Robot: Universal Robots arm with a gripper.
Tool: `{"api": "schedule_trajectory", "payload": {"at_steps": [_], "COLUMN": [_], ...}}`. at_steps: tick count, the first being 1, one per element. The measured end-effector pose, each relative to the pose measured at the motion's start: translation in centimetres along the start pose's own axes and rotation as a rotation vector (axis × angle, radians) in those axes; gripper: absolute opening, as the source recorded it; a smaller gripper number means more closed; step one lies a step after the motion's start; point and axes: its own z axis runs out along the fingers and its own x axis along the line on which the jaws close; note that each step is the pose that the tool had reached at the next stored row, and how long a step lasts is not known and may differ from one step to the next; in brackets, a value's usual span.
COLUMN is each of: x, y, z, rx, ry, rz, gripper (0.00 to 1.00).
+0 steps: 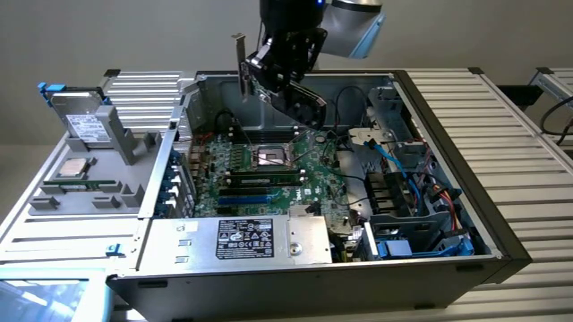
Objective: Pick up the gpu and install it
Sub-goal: 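Insert the gpu into the slot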
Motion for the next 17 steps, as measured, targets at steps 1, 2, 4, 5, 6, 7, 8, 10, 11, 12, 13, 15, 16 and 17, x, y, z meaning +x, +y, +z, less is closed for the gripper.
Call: {"api": "schedule_trajectory", "payload": {"at_steps": [1, 2, 4, 5, 6, 7, 8, 10, 11, 12, 13, 15, 16, 17], "x": [0.0, 0.0, 0.01, 0.01, 0.01, 0.01, 0.01, 0.01, 0.01, 0.01, 0.01, 0.01, 0.01, 0.01], "y": [0.0, 0.0, 0.0, 0.0, -0.01, -0.01, -0.01, -0.01, -0.01, -0.01, -0.01, -0.01, -0.01, -0.01], "z": [0.07, 0.12, 0.17, 0.18, 0.19, 0.2, 0.21, 0.22, 0.22, 0.22, 0.23, 0.24, 0.25, 0.26], "rx": [0.0003, 0.0001, -0.0008, -0.0013, -0.0018, -0.0023, -0.0028, -0.0038, -0.0042, -0.0046, -0.0049, -0.0056, -0.0059, -0.0064], "ry": [0.0003, 0.001, 0.0029, 0.0039, 0.0047, 0.0055, 0.0065, 0.0082, 0.0093, 0.0103, 0.0115, 0.0137, 0.0148, 0.0159], "rz": [-0.02, -0.038, -0.073, -0.091, -0.109, -0.128, -0.146, -0.182, -0.2, -0.218, -0.237, -0.273, -0.29, -0.31], "gripper": [0.29, 0.29, 0.29, 0.29, 0.29, 0.29, 0.29, 0.29, 0.29, 0.29, 0.29, 0.29, 0.29, 0.29]}}
